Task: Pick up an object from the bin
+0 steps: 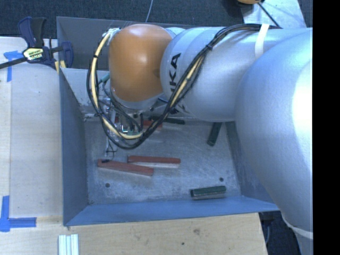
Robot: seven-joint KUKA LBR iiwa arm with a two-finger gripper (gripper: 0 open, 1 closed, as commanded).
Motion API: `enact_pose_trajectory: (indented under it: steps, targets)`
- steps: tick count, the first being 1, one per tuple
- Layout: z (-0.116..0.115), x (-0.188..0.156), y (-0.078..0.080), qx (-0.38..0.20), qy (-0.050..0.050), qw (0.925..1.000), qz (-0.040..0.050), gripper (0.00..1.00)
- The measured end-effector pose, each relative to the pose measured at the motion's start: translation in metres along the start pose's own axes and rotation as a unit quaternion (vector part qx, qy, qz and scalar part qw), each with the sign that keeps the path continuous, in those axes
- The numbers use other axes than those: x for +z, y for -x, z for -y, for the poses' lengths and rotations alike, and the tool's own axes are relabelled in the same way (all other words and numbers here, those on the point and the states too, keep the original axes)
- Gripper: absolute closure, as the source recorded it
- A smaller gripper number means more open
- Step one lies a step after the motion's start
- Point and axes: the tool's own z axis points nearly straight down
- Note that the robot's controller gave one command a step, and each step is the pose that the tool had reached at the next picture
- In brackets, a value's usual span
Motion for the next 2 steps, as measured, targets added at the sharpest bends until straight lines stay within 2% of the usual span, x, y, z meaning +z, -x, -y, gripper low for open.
enact_pose_trajectory:
  steps: [1,2]
  targets:
    - [0.019,0.013,0.015,-0.01,0.004,0.9999,0.008,0.0]
    - [0.073,0.06,0.036,-0.011,-0.002,0.9999,0.0014,0.0]
